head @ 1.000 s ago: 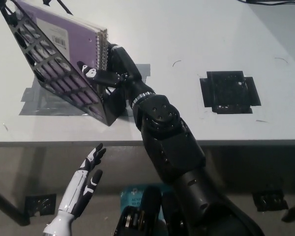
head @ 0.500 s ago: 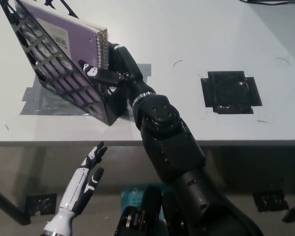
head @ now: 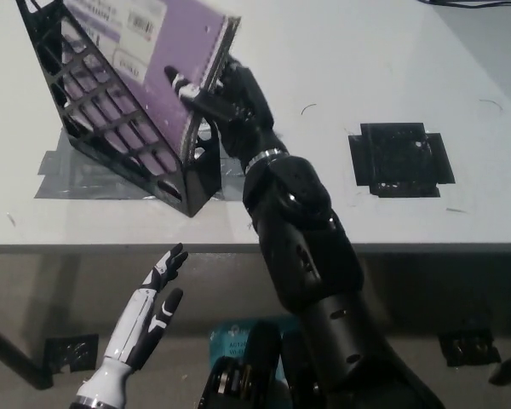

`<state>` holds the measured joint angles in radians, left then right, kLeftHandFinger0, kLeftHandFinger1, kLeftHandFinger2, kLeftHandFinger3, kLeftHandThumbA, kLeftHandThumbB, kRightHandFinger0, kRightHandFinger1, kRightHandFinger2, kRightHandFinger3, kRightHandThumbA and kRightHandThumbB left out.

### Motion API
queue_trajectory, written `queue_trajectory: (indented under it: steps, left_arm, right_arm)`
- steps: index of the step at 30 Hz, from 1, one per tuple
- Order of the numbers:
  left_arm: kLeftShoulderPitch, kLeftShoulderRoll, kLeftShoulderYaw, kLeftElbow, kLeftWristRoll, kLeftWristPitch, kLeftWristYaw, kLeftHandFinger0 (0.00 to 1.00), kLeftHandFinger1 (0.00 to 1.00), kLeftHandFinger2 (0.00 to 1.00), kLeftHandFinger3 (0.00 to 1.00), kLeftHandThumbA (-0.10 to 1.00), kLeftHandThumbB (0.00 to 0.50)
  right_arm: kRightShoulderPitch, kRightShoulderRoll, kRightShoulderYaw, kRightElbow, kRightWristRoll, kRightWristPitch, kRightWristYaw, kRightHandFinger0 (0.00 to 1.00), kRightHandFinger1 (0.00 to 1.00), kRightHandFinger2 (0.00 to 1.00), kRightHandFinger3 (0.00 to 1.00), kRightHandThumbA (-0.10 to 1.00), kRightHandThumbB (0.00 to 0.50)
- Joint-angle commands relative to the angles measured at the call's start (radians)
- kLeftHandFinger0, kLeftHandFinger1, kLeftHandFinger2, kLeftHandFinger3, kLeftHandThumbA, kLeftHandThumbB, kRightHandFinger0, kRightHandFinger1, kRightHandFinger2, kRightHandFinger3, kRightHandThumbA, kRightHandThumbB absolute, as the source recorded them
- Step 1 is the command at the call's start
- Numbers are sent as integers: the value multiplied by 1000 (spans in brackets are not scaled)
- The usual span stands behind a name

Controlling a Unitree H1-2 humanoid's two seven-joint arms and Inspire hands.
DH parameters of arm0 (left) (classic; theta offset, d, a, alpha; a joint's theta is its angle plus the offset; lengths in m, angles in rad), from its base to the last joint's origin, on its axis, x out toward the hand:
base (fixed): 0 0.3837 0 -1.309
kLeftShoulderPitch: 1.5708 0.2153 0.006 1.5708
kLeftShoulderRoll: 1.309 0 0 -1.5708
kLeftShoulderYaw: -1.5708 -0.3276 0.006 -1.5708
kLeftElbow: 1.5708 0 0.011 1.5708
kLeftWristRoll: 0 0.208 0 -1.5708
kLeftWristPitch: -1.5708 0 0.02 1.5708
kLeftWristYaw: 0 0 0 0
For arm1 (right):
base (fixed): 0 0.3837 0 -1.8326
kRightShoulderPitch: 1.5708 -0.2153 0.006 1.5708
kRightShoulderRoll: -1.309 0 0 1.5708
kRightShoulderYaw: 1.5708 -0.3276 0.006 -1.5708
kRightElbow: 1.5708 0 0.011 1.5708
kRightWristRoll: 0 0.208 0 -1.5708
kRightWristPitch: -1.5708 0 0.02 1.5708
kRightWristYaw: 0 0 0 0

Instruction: A shelf with a book inside it is placed on the center of the desk infront of the robot. The robot uses its right hand to grab the book, take it out and hand it to a person.

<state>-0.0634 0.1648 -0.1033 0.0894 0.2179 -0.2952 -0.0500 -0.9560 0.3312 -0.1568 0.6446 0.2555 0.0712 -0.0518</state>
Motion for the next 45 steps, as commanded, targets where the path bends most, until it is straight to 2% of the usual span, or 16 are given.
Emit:
queue_trajectory:
  steps: [1, 8, 12, 13, 17, 19, 20, 21, 26, 29, 30, 35, 41, 42, 43, 45]
  left_arm:
    - [-25, 25, -2, -19, 29, -30, 0, 1000, 1000, 1000, 1000, 1000, 242]
    - [-27, 20, -3, -26, 34, -18, 1, 1000, 1000, 1000, 1000, 1000, 239]
    - [-28, 23, -5, -23, 54, -27, 7, 1000, 1000, 1000, 1000, 1000, 259]
    - [-28, 23, -5, -21, 53, -34, 7, 1000, 1000, 1000, 1000, 1000, 252]
    - [-31, 25, -5, -10, 46, -54, 4, 1000, 1000, 1000, 1000, 1000, 253]
    - [-31, 25, -2, -10, 35, -45, -1, 1000, 1000, 1000, 1000, 1000, 266]
    - [-31, 24, -1, -9, 33, -44, -2, 1000, 1000, 1000, 1000, 1000, 263]
    - [-32, 25, -2, -10, 35, -42, -3, 1000, 1000, 1000, 1000, 1000, 254]
    - [-24, 23, 0, -25, 36, -18, -6, 1000, 1000, 1000, 1000, 1000, 281]
    - [-21, 21, 1, -25, 35, -22, -2, 1000, 1000, 1000, 1000, 1000, 273]
    - [-20, 20, 1, -23, 28, -21, -4, 1000, 1000, 1000, 1000, 1000, 279]
    - [-13, 16, 8, -33, 16, -7, -4, 1000, 1000, 1000, 1000, 1000, 296]
    - [-12, 14, 9, -25, 13, -16, -1, 1000, 1000, 1000, 1000, 1000, 282]
    - [-12, 14, 9, -26, 13, -13, -2, 1000, 1000, 1000, 1000, 1000, 287]
    - [-11, 14, 9, -27, 13, -11, -2, 1000, 1000, 1000, 1000, 1000, 287]
    - [-12, 13, 9, -21, 13, -21, 0, 1000, 1000, 1000, 1000, 1000, 281]
  right_arm:
    - [-133, 49, -33, -189, 204, 6, 24, 0, 328, 798, 775, -100, 132]
    - [-148, 49, -61, -255, 231, 45, 17, 0, 240, 740, 770, -100, 134]
    - [-166, 47, -74, -301, 246, 57, -28, 0, 211, 731, 806, -100, 118]
    - [-181, 36, -80, -317, 247, 51, -24, 0, 200, 730, 788, -100, 94]
    - [-213, 9, -111, -359, 287, 58, -35, 0, 187, 705, 740, -100, 89]
    - [-231, 1, -145, -379, 324, 73, -58, 0, 195, 700, 780, -100, 104]
    - [-236, -2, -161, -390, 342, 84, -72, 0, 202, 693, 873, -100, 92]
    - [-243, -14, -200, -414, 390, 109, -96, 0, 221, 676, 1000, -100, 48]
    - [-219, -38, -281, -456, 492, 154, -122, 0, 275, 634, 934, -100, 37]
    - [-193, -54, -325, -459, 537, 176, -139, 0, 260, 623, 953, -100, 34]
    - [-172, -65, -349, -457, 559, 181, -141, 0, 268, 620, 999, -100, 17]
    - [-120, -86, -442, -444, 686, 238, -176, 0, 274, 661, 1000, -100, 25]
    - [-53, -90, -479, -410, 689, 236, -183, 0, 280, 650, 1000, -100, 1]
    - [-47, -90, -481, -405, 691, 237, -184, 0, 77, 448, 1000, -100, 0]
    - [-44, -90, -482, -402, 694, 237, -185, 0, 77, 448, 1000, -100, 0]
    - [-13, -97, -483, -369, 688, 229, -167, 2, 237, 611, 1000, -100, 32]
